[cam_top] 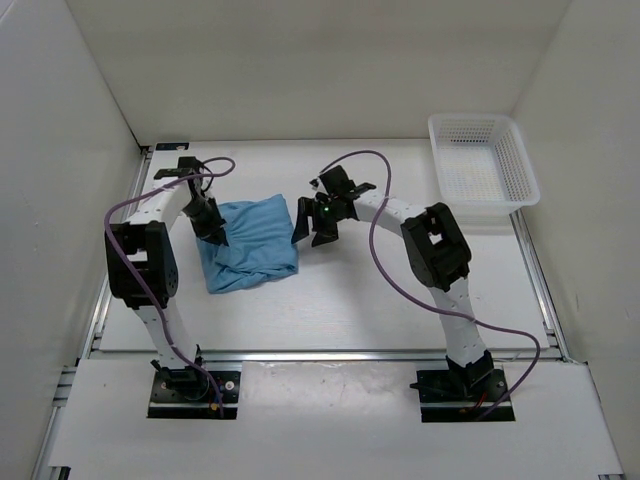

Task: Fold and stack the shorts
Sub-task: Fold the shorts

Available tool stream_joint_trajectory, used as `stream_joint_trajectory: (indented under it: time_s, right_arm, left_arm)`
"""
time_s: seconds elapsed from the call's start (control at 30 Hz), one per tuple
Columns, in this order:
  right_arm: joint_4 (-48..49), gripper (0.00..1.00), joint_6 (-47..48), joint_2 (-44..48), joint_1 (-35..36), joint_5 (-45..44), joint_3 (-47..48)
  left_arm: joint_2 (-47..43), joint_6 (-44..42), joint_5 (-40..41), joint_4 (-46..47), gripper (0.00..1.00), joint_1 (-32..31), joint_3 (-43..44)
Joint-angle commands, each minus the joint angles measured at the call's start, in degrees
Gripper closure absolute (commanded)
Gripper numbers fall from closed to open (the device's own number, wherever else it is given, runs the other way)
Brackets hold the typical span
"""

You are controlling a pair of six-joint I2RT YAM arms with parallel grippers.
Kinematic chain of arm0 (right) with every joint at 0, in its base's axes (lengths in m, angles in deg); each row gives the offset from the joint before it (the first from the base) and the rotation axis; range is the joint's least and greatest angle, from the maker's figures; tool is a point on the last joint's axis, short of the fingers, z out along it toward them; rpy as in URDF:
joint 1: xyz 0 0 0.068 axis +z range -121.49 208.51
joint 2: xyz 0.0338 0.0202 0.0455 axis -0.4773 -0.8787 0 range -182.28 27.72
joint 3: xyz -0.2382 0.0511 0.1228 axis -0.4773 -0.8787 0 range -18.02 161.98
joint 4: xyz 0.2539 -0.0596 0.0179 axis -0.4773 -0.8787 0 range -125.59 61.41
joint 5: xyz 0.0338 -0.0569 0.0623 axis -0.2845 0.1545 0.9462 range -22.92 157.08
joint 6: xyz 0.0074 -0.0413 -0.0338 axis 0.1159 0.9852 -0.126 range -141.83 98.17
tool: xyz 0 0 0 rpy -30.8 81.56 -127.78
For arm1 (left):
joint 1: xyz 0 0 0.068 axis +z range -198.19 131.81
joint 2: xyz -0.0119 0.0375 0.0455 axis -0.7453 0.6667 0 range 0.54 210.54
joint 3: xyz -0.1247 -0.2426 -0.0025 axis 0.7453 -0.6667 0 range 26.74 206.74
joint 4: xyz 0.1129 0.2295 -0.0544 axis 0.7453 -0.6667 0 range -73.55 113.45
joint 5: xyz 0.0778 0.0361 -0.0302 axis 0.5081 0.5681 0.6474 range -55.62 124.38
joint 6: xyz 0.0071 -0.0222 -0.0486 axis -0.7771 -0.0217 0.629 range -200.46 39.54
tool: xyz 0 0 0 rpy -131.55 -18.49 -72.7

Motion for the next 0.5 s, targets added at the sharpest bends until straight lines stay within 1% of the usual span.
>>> stream_joint_trajectory:
  time_s: [0.0,0.03,0.17,0.2,0.27,0.3,0.37,0.43,0.47]
  right_arm:
    - [2.04,0.25,-0.09,-2.45,2.18,2.03,2.39]
    - [2.05,0.26,-0.09,-3.14,2.87,2.55,3.00]
    - [2.84,0.26,-0.09,-5.25,5.42,3.44,6.08]
    - [2.23,0.31,-0.61,-6.48,5.43,3.44,7.39]
    - [2.22,0.44,-1.32,-7.02,5.43,3.96,8.10]
    - [2.22,0.64,-2.10,-7.63,5.43,3.97,8.11]
    - [3.71,0.85,-3.60,-7.02,5.43,2.31,6.79]
    - [5.03,1.00,-4.56,-4.74,4.82,-0.33,3.30]
    - [6.60,1.00,-5.87,-3.69,4.81,-1.39,1.53]
  left_arm:
    - [-0.48,1.74,2.30,1.48,0.90,0.69,-0.49]
    - [-0.48,2.27,2.30,1.48,0.90,1.31,-1.01]
    - [-0.48,3.77,3.45,2.01,0.88,2.45,-2.24]
    - [-0.48,3.77,3.45,2.01,0.90,2.98,-2.25]
    - [-1.01,3.77,3.45,2.53,0.90,2.98,-2.78]
    - [-1.01,3.77,3.45,2.53,0.90,3.59,-2.78]
    - [-1.53,3.77,3.45,2.53,0.90,3.60,-2.78]
    - [-1.53,2.63,3.45,2.53,0.90,3.60,-3.30]
    - [-1.53,2.63,2.75,2.53,0.90,3.60,-3.30]
